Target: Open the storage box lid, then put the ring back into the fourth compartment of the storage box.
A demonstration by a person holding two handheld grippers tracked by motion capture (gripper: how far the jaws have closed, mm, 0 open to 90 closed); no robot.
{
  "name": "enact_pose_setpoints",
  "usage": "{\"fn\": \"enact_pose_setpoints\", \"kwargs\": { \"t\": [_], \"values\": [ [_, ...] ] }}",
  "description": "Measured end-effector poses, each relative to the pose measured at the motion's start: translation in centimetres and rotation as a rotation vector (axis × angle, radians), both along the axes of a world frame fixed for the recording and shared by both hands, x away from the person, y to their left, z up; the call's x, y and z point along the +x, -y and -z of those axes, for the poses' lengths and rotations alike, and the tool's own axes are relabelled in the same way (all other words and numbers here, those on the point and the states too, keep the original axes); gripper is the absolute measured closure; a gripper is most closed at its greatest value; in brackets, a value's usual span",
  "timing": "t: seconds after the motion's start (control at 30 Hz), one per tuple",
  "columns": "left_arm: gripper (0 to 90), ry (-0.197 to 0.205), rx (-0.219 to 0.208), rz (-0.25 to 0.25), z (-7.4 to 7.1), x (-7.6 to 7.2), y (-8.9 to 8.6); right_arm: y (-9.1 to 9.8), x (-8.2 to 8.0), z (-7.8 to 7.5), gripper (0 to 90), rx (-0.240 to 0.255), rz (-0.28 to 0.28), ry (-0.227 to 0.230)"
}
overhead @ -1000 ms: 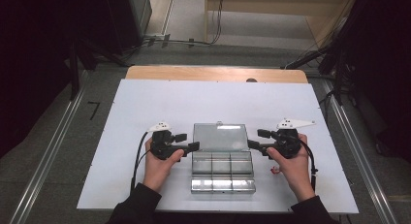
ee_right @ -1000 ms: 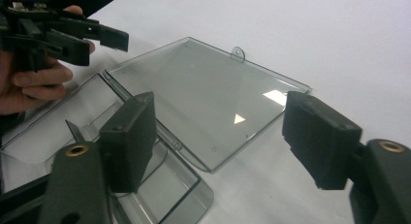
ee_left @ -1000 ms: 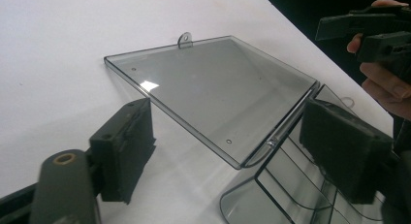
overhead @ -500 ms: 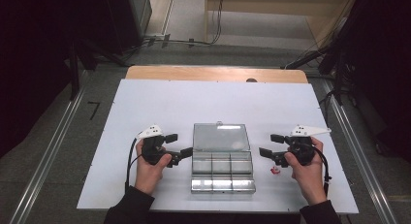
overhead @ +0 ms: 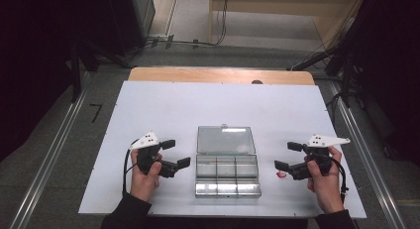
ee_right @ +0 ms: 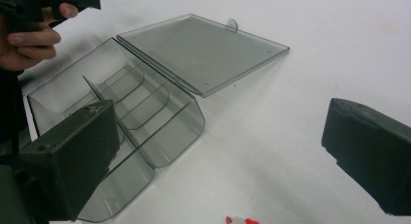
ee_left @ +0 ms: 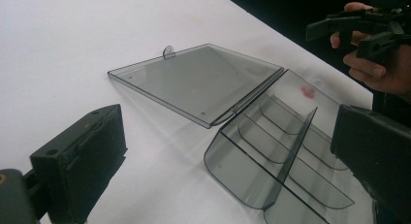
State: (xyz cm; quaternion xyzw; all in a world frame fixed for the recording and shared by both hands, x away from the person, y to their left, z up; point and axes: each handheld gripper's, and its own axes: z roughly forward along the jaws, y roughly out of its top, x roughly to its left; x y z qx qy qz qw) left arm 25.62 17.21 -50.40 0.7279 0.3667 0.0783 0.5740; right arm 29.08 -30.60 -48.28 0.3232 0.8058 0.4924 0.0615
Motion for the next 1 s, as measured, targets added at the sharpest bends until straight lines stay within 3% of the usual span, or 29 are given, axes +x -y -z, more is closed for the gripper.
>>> {"fn": "enact_pose_setpoints", "kwargs": {
  "t": [0.23,0.43,0.57,0.83,1.0],
  "values": [
    [0.0,0.017,0.019,0.006,0.3,-0.7,-0.5,0.5,-0.3,0.3,0.0,-0.020,0.030,0.007],
    [0.0,0.048,0.024,-0.007,0.5,-1.6,-1.3,0.6,-0.6,0.6,0.0,-0.066,0.066,0.024],
    [0.0,0.041,0.034,-0.008,0.9,-2.0,-1.6,0.7,-1.0,0.8,3.8,-0.076,0.069,0.026],
    [0.0,0.058,0.049,-0.040,1.5,-2.8,-2.6,0.5,-1.5,1.2,25.3,-0.106,0.035,0.020],
    [0.0,0.045,0.054,-0.058,1.8,-3.0,-3.5,0.6,-1.8,1.4,46.5,-0.113,0.029,0.023]
  ]
}}
